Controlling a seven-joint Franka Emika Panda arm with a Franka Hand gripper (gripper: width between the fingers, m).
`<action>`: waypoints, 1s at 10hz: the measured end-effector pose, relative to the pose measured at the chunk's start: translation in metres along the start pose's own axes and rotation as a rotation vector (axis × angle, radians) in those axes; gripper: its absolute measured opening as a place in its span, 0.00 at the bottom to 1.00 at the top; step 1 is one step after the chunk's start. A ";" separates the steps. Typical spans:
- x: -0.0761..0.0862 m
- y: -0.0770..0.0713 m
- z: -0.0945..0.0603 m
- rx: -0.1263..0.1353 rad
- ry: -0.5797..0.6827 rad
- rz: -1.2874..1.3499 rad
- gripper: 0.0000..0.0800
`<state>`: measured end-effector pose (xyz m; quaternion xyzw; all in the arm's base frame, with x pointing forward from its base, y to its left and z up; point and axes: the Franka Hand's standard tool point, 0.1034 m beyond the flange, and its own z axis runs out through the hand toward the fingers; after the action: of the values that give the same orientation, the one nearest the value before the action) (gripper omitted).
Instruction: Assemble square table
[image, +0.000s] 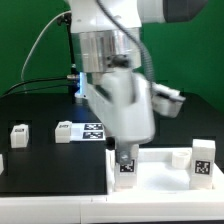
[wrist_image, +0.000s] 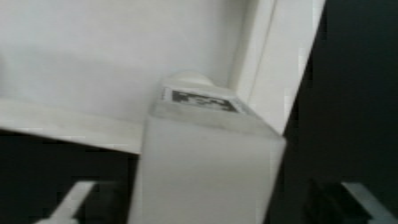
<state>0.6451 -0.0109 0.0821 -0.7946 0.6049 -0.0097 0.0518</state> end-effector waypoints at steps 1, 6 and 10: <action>-0.006 0.003 0.001 0.025 0.015 -0.231 0.72; -0.019 0.005 0.003 0.022 0.066 -0.824 0.81; -0.009 0.007 0.000 0.031 0.065 -0.971 0.79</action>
Offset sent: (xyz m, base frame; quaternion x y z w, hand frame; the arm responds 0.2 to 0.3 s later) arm 0.0000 0.0000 0.0000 0.0000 0.0000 -0.1938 0.9810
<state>0.6364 -0.0042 0.0814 -0.9834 0.1652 -0.0663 0.0343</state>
